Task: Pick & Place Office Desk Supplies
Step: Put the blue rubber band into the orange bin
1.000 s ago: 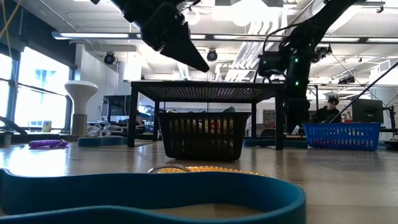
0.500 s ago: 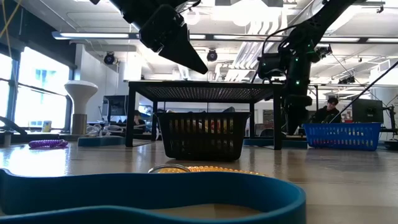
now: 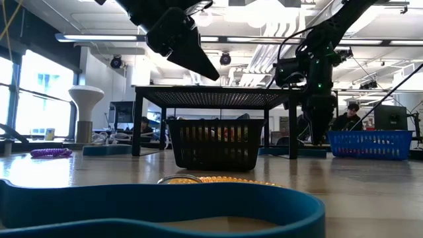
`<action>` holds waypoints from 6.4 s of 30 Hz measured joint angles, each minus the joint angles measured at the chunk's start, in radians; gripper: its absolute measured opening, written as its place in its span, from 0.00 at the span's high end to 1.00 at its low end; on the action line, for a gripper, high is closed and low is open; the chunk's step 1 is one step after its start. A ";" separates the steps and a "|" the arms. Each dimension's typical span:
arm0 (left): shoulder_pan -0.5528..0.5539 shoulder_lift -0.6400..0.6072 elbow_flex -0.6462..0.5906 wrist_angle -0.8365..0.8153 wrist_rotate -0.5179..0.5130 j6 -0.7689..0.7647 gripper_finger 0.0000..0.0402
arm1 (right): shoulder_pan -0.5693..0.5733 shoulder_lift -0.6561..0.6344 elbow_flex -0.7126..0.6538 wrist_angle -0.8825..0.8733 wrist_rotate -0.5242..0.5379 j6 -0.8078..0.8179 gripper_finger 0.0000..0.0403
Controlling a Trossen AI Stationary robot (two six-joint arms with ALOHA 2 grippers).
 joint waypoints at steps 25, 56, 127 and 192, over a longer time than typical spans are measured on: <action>0.000 0.000 0.000 -0.024 0.001 -0.015 0.64 | 0.027 -0.010 0.000 0.028 0.149 0.002 0.73; 0.008 0.000 0.000 -0.026 -0.002 0.005 0.64 | 0.020 0.001 0.000 -0.068 0.036 0.019 0.73; -0.010 0.000 0.000 -0.084 -0.008 -0.021 0.64 | 0.365 -0.216 0.000 0.008 0.721 0.082 0.99; -0.247 -0.003 0.000 -0.050 0.082 0.199 0.64 | 1.804 -0.327 0.040 0.354 0.676 1.962 0.99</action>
